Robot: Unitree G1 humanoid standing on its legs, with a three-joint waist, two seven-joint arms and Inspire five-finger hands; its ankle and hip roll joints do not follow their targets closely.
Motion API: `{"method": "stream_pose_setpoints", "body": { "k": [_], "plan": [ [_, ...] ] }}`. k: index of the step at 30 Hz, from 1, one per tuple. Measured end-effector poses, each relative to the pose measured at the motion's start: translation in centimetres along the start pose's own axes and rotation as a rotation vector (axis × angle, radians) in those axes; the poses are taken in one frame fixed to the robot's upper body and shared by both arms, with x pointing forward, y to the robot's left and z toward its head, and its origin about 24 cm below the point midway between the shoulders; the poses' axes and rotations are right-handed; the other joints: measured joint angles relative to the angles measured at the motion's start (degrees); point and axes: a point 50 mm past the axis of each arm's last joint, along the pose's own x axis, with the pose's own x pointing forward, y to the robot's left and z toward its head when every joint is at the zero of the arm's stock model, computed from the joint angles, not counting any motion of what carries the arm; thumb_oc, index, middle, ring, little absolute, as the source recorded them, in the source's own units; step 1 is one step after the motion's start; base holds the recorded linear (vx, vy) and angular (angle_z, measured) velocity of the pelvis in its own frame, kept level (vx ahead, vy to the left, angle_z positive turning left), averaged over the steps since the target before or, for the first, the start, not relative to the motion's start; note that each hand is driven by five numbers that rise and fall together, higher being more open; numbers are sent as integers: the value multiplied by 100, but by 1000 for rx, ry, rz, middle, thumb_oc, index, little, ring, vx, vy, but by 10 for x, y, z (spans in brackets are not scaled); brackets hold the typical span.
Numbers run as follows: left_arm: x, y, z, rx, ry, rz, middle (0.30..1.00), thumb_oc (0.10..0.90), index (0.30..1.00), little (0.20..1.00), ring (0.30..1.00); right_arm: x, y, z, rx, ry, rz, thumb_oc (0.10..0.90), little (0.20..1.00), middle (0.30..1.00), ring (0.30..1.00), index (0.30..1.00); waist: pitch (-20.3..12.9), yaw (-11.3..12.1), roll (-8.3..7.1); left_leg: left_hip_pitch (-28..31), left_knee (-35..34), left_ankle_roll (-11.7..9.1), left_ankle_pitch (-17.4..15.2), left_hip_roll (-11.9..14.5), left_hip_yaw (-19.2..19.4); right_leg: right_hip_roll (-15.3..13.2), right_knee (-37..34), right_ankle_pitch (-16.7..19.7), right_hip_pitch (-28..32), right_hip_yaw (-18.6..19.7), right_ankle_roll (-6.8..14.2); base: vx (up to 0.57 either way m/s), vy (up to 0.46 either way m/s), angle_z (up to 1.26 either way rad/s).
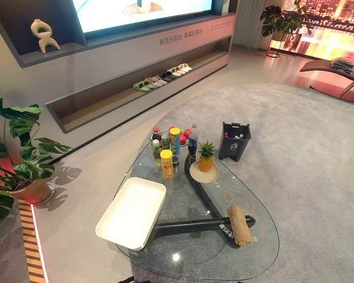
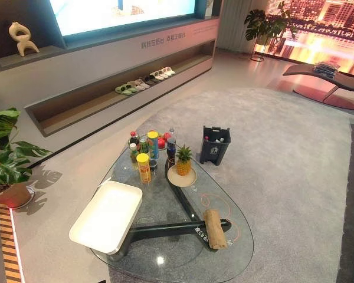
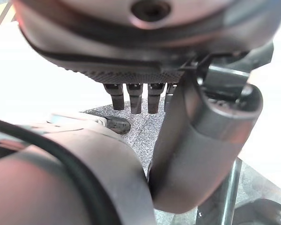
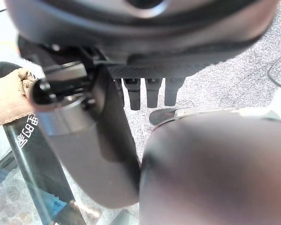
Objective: Wipe the table with a cloth and put it in the basket.
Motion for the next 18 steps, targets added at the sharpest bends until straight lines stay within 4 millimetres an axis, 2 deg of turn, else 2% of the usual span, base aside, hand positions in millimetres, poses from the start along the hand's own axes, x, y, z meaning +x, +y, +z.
{"method": "stream_pose_setpoints", "body": {
  "k": [8, 18],
  "plan": [
    [0, 1, 0, -4, 1, 17, 900, 800, 900, 900, 900, 0, 0, 0, -2, -26, -9, 800, 900, 900, 900, 900, 4, 2, -6, 2, 1, 0, 0, 0, 0, 0, 0, 0, 2, 0, 1, 44, -1, 0],
    [0, 0, 3, 6, -11, 14, 900, 800, 900, 900, 900, -1, -1, 15, -4, -168, -33, 800, 900, 900, 900, 900, 117, 7, 5, -108, 6, -2, 0, 8, 32, 17, 1, 6, -130, 33, 30, 10, -6, -1]
  ]
}}
